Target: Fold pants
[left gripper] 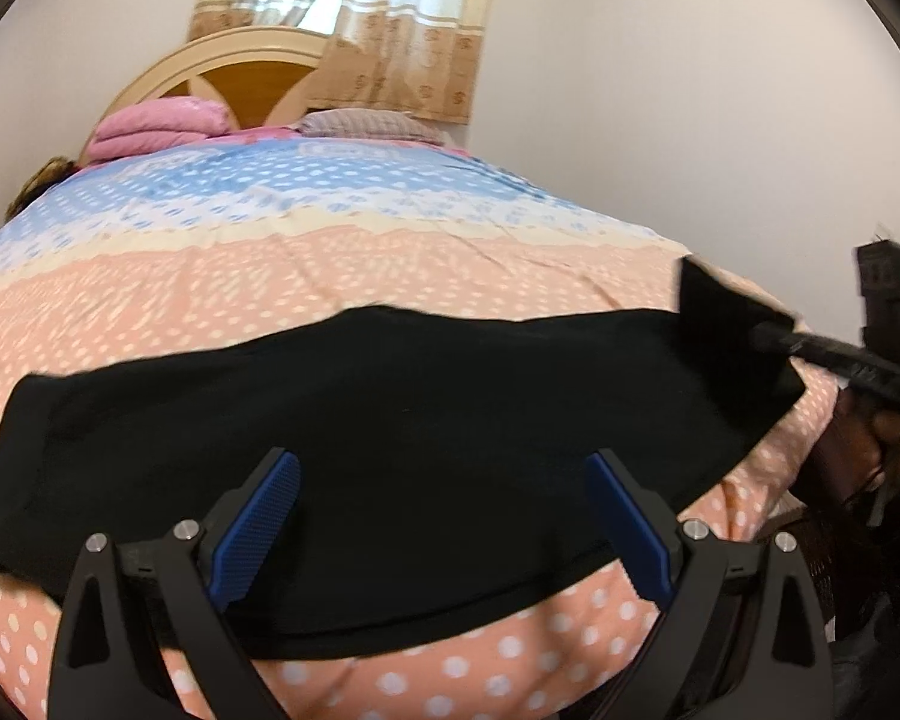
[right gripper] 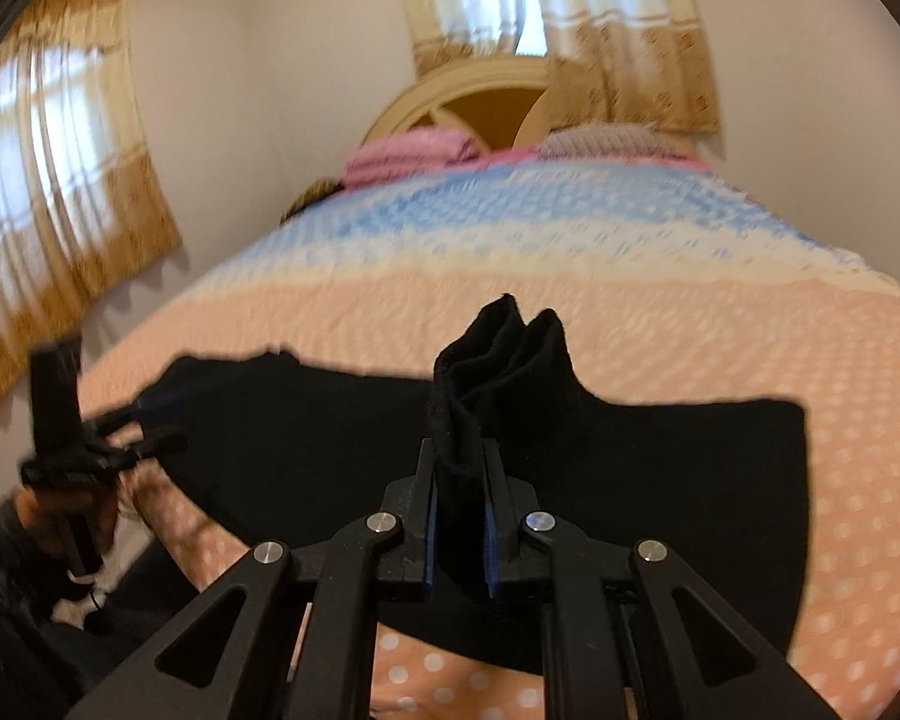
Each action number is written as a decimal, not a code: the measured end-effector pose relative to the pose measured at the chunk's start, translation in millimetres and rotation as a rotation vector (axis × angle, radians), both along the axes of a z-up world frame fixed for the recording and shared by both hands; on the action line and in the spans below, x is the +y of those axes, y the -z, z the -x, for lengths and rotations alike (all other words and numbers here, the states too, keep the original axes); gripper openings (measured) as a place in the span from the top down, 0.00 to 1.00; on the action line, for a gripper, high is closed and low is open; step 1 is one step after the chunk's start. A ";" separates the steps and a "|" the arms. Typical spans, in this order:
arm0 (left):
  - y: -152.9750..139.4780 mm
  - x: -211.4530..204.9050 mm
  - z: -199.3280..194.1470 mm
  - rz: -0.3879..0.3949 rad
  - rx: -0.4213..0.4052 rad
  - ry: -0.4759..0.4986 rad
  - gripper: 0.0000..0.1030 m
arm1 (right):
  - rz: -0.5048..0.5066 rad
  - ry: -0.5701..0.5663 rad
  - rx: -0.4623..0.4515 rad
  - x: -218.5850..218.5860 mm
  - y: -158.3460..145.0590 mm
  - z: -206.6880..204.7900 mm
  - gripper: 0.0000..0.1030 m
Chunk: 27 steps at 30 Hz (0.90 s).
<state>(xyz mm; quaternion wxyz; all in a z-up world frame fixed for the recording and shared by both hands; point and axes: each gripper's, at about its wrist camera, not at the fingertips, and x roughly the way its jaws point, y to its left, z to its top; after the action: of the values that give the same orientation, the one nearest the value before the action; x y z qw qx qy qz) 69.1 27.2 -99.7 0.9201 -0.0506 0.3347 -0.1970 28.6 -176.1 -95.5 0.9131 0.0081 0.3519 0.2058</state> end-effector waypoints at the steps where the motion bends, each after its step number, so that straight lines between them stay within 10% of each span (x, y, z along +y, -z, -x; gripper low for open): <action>1: -2.1 -4.7 -0.3 0.002 -0.001 0.017 0.05 | 0.012 -0.004 0.009 1.5 5.3 -1.3 0.89; 8: -14.0 -39.6 -11.9 0.019 -0.001 0.120 0.05 | 0.062 -0.052 0.125 9.6 32.2 -8.6 0.84; 12: -16.4 -67.2 -24.9 0.030 0.018 0.195 0.05 | -0.010 -0.098 0.131 -3.7 15.7 6.8 0.54; 18: -17.3 -112.8 -39.0 0.055 0.075 0.302 0.06 | -0.074 -0.016 0.074 -51.5 3.3 26.4 0.53; 27: -6.9 -166.3 -61.5 0.095 0.182 0.362 0.36 | -0.227 0.140 -0.012 -100.8 -3.8 27.7 0.53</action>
<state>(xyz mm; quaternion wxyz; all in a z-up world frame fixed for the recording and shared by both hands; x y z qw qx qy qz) 130.6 -139.1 -92.8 0.8322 -0.0507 0.4105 -0.3693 0.9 -276.9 -91.7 0.9206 0.1345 0.3193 0.1799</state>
